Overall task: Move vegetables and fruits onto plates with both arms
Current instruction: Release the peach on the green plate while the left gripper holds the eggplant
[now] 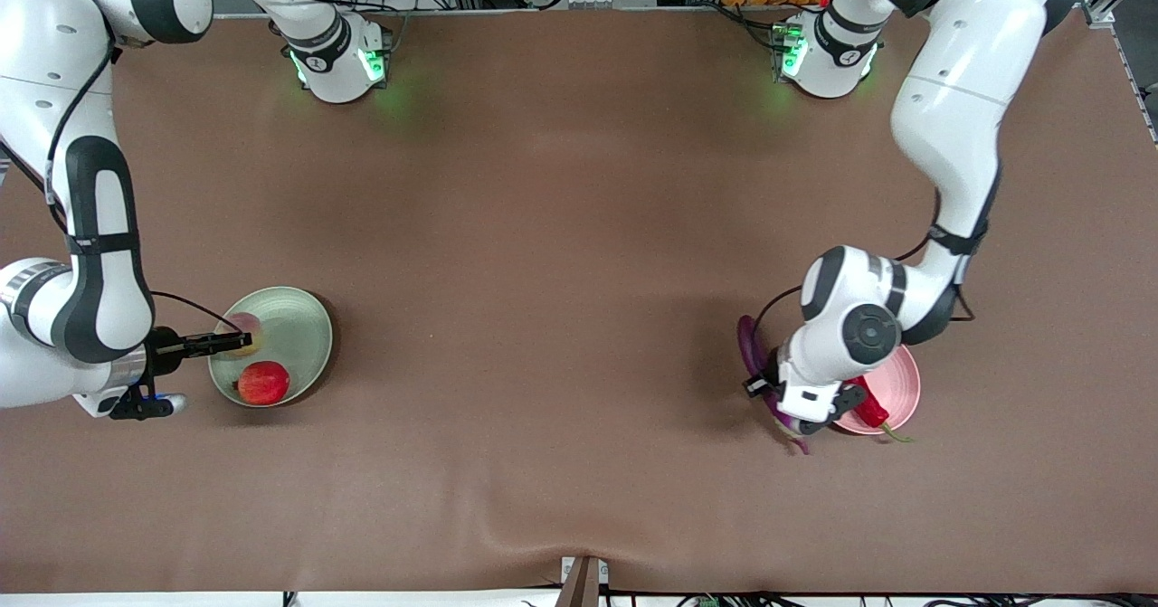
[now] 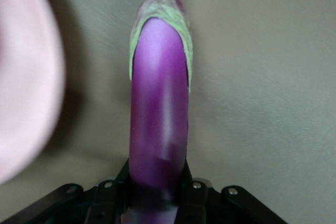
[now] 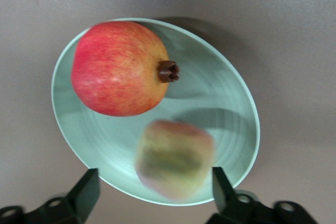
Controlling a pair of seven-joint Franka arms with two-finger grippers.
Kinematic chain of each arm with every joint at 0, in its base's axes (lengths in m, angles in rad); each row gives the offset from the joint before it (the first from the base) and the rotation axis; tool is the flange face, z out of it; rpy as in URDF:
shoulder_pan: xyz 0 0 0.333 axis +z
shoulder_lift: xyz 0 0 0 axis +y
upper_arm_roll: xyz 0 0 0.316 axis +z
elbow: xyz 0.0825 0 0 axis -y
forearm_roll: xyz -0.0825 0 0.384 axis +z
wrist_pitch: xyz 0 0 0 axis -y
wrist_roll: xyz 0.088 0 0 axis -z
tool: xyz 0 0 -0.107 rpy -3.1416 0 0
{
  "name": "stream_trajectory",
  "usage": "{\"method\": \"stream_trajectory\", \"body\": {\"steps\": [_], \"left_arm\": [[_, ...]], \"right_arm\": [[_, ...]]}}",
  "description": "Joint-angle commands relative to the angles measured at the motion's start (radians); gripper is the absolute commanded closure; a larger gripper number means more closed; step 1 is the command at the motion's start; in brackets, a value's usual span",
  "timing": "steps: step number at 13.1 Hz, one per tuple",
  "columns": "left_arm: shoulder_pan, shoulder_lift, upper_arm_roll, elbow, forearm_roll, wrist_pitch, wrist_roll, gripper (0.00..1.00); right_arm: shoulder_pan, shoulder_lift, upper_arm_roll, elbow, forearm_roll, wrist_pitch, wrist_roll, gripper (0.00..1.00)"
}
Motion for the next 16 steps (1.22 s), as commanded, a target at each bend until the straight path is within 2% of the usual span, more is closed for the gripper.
{"method": "stream_trajectory", "body": {"steps": [1, 3, 6, 9, 12, 14, 16], "left_arm": [[-0.065, 0.058, 0.013, 0.031, -0.001, 0.065, -0.096, 1.00], [-0.068, 0.059, 0.013, 0.030, -0.001, 0.068, -0.105, 1.00], [-0.102, 0.076, 0.022, 0.033, -0.001, 0.070, -0.125, 1.00], [-0.153, 0.067, 0.028, 0.040, -0.001, 0.070, -0.200, 1.00], [-0.153, 0.063, 0.036, 0.040, 0.016, 0.070, -0.200, 1.00], [-0.145, 0.043, 0.037, 0.040, 0.031, 0.059, -0.197, 1.00], [-0.121, -0.005, 0.037, 0.049, 0.051, -0.002, -0.188, 1.00]], "right_arm": [[0.027, -0.043, 0.017, 0.002, 0.020, -0.067, 0.120, 0.00], [0.046, -0.121, 0.019, -0.001, 0.045, -0.138, 0.185, 0.00], [0.082, -0.255, 0.011, -0.012, 0.027, -0.178, 0.199, 0.00], [0.171, -0.417, -0.010, -0.077, -0.091, -0.198, 0.291, 0.00], [0.164, -0.561, -0.009, -0.113, -0.151, -0.196, 0.290, 0.00], [0.162, -0.628, -0.002, -0.113, -0.235, -0.190, 0.291, 0.00], [0.153, -0.677, -0.002, -0.127, -0.243, -0.192, 0.290, 0.00]]}}
